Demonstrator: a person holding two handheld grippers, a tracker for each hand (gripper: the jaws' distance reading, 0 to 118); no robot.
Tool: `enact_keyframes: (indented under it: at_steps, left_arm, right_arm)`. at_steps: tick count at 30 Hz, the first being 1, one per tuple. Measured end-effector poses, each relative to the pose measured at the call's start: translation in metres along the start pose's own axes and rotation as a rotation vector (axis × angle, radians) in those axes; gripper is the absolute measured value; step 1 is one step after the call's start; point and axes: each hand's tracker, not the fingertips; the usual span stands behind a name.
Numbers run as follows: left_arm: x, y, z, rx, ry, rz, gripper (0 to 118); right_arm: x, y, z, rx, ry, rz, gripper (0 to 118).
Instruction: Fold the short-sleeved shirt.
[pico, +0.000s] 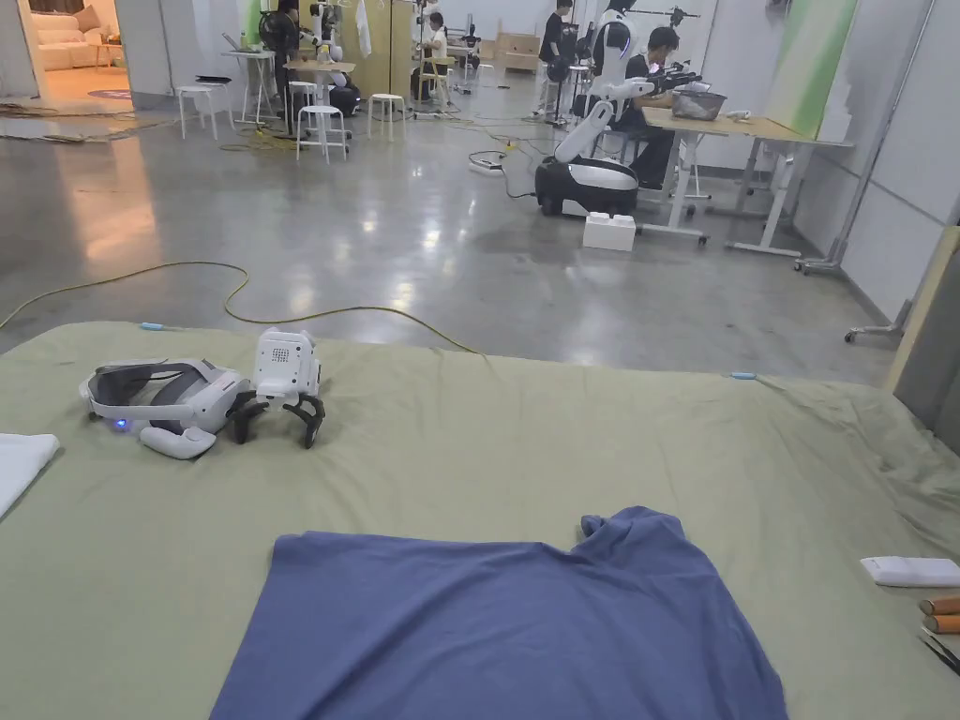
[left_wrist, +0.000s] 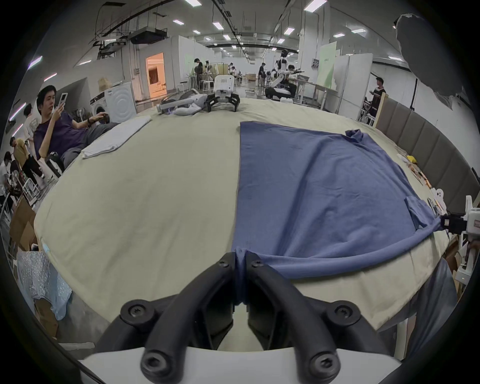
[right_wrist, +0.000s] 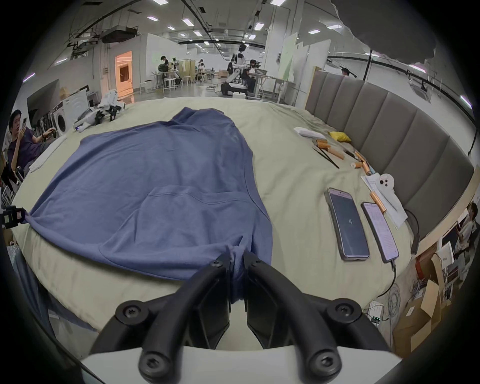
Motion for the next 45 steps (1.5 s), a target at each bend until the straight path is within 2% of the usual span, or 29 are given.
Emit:
enact_keyframes:
  at_steps: [1,4,5,8,11,15,16,18,20,21,22,23,24,28,32,37,41,45]
  left_arm:
    - [0.0,0.003,0.001,-0.005,0.02,-0.012,25]
    - [-0.001,0.016,0.01,0.039,0.039,-0.016,57]
    - [0.0,0.022,0.015,0.068,0.033,-0.013,61]
    - [0.011,0.048,0.029,0.176,-0.016,-0.022,61]
    - [0.051,0.073,0.065,0.285,-0.03,-0.032,60]
    - [0.079,0.106,0.078,0.433,-0.04,-0.042,58]
    - [0.088,0.113,0.082,0.47,-0.029,-0.054,55]
    - [0.098,0.122,0.084,0.523,-0.012,-0.087,40]
    - [0.109,0.128,0.089,0.553,0.013,-0.09,25]
    - [0.112,0.129,0.091,0.578,0.006,-0.089,20]
    - [0.114,0.13,0.092,0.596,0.002,-0.085,14]
    - [0.117,0.131,0.094,0.599,0.007,-0.081,8]
    - [0.119,0.131,0.095,0.605,0.013,-0.077,0]
    - [0.11,0.13,0.093,0.562,-0.047,-0.028,0]
    - [0.092,0.123,0.088,0.493,-0.028,-0.006,0]
    - [0.037,0.099,0.074,0.263,-0.113,0.143,0]
    - [0.007,0.067,0.055,0.077,-0.053,0.09,0]
    - [-0.003,0.042,0.043,-0.099,-0.071,0.117,3]
  right_arm:
    - [-0.001,0.002,0.003,0.003,-0.016,-0.003,24]
    - [-0.005,0.017,0.018,0.05,-0.088,0.022,72]
    - [-0.006,0.022,0.023,0.077,-0.08,0.015,76]
    - [-0.015,0.049,0.044,0.204,-0.014,-0.016,76]
    - [-0.034,0.076,0.06,0.351,0.04,-0.031,76]
    - [-0.062,0.109,0.075,0.539,0.057,-0.093,76]
    - [-0.069,0.117,0.078,0.593,0.069,-0.117,75]
    - [-0.08,0.128,0.083,0.65,0.057,-0.13,73]
    - [-0.089,0.138,0.088,0.702,0.044,-0.134,57]
    - [-0.093,0.141,0.09,0.725,0.032,-0.133,44]
    - [-0.096,0.144,0.091,0.733,0.034,-0.128,20]
    - [-0.098,0.145,0.091,0.745,0.044,-0.122,3]
    - [-0.101,0.147,0.092,0.747,0.038,-0.12,2]
    - [-0.105,0.146,0.091,0.737,0.047,-0.111,0]
    - [-0.107,0.141,0.087,0.722,0.059,-0.086,0]
    - [-0.107,0.133,0.076,0.669,0.087,-0.069,0]
    - [-0.109,0.126,0.066,0.629,0.103,-0.052,0]
    - [-0.114,0.121,0.058,0.584,0.121,-0.038,0]
